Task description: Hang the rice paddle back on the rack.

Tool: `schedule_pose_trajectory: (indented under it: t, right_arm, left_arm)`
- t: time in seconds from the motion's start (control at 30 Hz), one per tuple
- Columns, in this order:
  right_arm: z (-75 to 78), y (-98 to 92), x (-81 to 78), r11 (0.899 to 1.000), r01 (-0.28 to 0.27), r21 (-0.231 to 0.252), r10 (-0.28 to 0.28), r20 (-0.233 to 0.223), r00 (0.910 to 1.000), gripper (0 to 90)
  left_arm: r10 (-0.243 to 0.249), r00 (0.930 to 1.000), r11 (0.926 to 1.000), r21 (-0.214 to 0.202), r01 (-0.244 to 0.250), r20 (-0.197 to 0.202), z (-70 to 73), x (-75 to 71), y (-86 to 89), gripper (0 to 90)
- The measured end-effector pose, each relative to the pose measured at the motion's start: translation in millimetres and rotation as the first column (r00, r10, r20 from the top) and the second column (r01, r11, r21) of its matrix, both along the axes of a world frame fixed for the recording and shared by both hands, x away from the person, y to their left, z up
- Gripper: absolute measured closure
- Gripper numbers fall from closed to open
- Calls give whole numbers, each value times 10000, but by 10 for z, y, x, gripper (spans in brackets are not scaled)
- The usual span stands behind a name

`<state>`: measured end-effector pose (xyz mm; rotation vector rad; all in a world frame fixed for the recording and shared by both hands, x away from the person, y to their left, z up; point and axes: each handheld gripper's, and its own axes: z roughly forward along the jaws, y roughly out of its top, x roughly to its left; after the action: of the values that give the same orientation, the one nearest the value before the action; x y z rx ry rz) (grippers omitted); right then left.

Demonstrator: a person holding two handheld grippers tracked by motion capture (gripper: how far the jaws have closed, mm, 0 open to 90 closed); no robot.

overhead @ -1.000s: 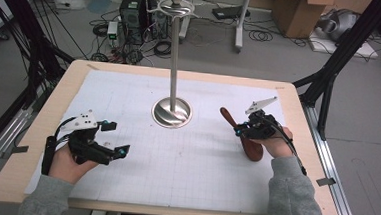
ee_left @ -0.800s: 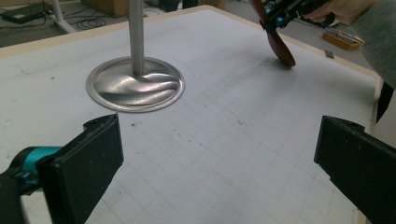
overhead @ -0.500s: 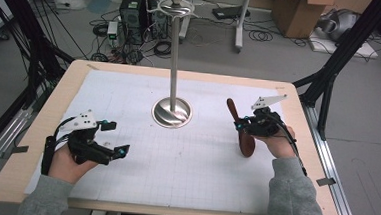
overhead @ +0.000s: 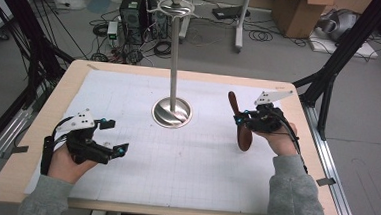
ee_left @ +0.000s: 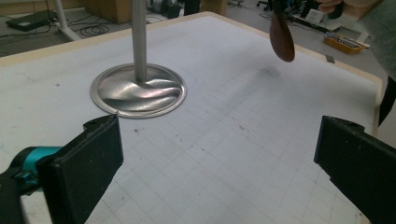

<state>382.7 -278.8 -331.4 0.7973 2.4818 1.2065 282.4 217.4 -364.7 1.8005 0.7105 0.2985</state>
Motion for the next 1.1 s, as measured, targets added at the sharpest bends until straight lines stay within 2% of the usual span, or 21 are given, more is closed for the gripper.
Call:
schedule_pose_trajectory:
  t: [0.13, 0.4, 0.5, 0.73, 0.93, 1.1]
  right_arm:
    - [80, 15, 0, 9995, -20, 328, 16, 115, 9999, 776]
    - [234, 78, 16, 9979, -94, 649, 70, 376, 9993, 776]
    - [272, 95, 29, 9968, -199, 769, 181, 237, 9996, 777]
    - [383, 138, 44, 9961, -236, 852, 202, 400, 9990, 777]
    - [490, 157, 59, 9930, -192, 1167, 130, 542, 9984, 777]
    - [521, 204, 81, 9928, -282, 1163, 228, 474, 9986, 777]
  left_arm:
    - [-77, 10000, 9999, 74, 78, -57, -10, 6, -11, 17]
    - [-33, 10000, 10000, 23, 33, -75, -5, 1, -3, 17]
    - [-67, 9999, 10000, 10, 67, -85, -4, 0, 3, 17]
    - [-119, 9999, 9999, 21, 119, -109, -10, 3, -7, 17]
    - [-76, 9999, 10000, -12, 76, -80, 1, -3, 7, 18]
    - [-87, 9999, 10000, -20, 87, -118, -2, -3, 1, 18]
